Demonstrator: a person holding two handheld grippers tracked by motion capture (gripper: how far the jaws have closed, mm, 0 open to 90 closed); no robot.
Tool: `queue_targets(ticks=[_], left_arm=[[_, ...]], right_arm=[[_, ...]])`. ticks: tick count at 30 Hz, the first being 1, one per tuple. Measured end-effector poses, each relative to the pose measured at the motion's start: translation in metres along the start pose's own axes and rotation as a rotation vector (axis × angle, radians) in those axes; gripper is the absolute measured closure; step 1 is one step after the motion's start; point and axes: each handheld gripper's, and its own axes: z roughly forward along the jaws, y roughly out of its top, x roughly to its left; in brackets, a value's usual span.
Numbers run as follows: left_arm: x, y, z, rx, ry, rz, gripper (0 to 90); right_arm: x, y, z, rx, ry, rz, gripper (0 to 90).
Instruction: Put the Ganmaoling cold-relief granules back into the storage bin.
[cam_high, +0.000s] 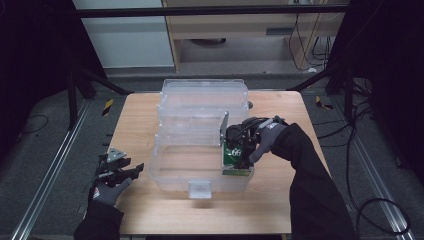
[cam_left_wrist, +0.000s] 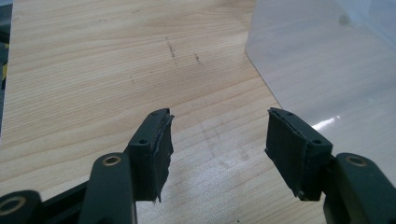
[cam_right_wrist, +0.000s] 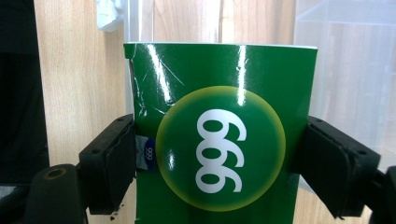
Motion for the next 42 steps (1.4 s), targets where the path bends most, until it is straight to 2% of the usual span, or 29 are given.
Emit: queue_targets(ticks=[4,13,19,21,24,31,35,37,42], left_arm=[[0.000,0.000,0.000,-0.001,-0.001,0.001,39.8],[0.000,0.000,0.001,0.001,-0.001,0.003,39.8],[-0.001,0.000,0.001,0.003,-0.003,0.002,39.8],[0.000,0.000,0.001,-0.001,-0.001,0.001,39.8],[0.000,-0.001,0.001,0.002,-0.001,-0.001,39.8],[0.000,0.000,0.001,0.003,-0.001,0.004,39.7],[0.000,0.000,0.001,0.000,-0.001,0.001,39.7],[0.000,0.000,0.001,0.000,-0.001,0.002,39.7],[-0.001,-0.001,0.001,0.005,-0.002,0.001,39.7]], right_arm=[[0.002,-0.001,-0.006,0.010,-0.001,-0.001,18.8],[0.002,0.000,-0.005,0.020,-0.002,-0.018,19.0],[0.005,0.003,0.003,0.047,-0.001,-0.053,19.0],[0.004,0.004,0.005,0.062,0.006,-0.047,18.9],[0.003,0.003,0.009,0.049,0.020,-0.018,18.9],[0.003,0.006,0.020,0.068,0.006,-0.032,18.7],[0.004,0.006,0.027,0.078,0.012,-0.028,18.4],[0.004,0.005,0.030,0.074,0.021,-0.005,18.4],[0.004,0.003,0.035,0.067,0.022,-0.007,17.9]])
